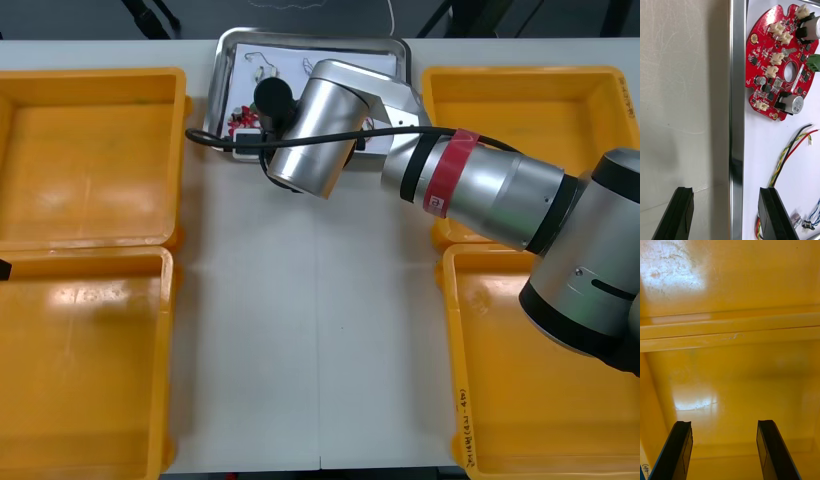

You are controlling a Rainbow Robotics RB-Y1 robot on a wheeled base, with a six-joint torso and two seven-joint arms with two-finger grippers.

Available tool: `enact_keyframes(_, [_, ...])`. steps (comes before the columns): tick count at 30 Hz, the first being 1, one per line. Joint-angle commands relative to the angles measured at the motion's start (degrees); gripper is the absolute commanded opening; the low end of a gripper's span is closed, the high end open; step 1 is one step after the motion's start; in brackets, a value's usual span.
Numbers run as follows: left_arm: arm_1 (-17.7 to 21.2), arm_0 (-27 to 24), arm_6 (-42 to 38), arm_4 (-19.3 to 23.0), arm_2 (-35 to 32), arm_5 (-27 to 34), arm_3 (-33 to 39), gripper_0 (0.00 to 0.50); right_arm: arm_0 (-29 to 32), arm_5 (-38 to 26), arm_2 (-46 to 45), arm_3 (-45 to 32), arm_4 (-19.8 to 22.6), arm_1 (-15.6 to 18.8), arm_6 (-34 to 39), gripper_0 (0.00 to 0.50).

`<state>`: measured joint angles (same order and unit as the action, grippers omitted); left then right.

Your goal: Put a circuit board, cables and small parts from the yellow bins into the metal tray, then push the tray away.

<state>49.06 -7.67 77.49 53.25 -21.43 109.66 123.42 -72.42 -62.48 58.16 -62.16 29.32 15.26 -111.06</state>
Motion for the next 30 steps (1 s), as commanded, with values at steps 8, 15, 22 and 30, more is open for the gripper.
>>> enact_keyframes(8, [0.7,1.0,1.3,0.4,-1.7,0.3,1.5,0.500,-3.2,-11.9,-5.8,-12.2,8.6,6.5,3.1,0.500])
enact_keyframes(15, [0.7,1.0,1.3,0.4,-1.7,0.3,1.5,0.500,-2.8,-17.6,-5.7,-20.4,16.0,11.8,11.3,0.500])
enact_keyframes(22, [0.7,1.0,1.3,0.4,-1.7,0.3,1.5,0.500,1.2,-20.6,-7.5,-29.5,22.5,17.6,19.9,0.500])
enact_keyframes(30, [0.7,1.0,1.3,0.4,-1.7,0.3,1.5,0.500,6.5,-23.8,-10.4,-37.8,24.4,22.4,27.1,0.500])
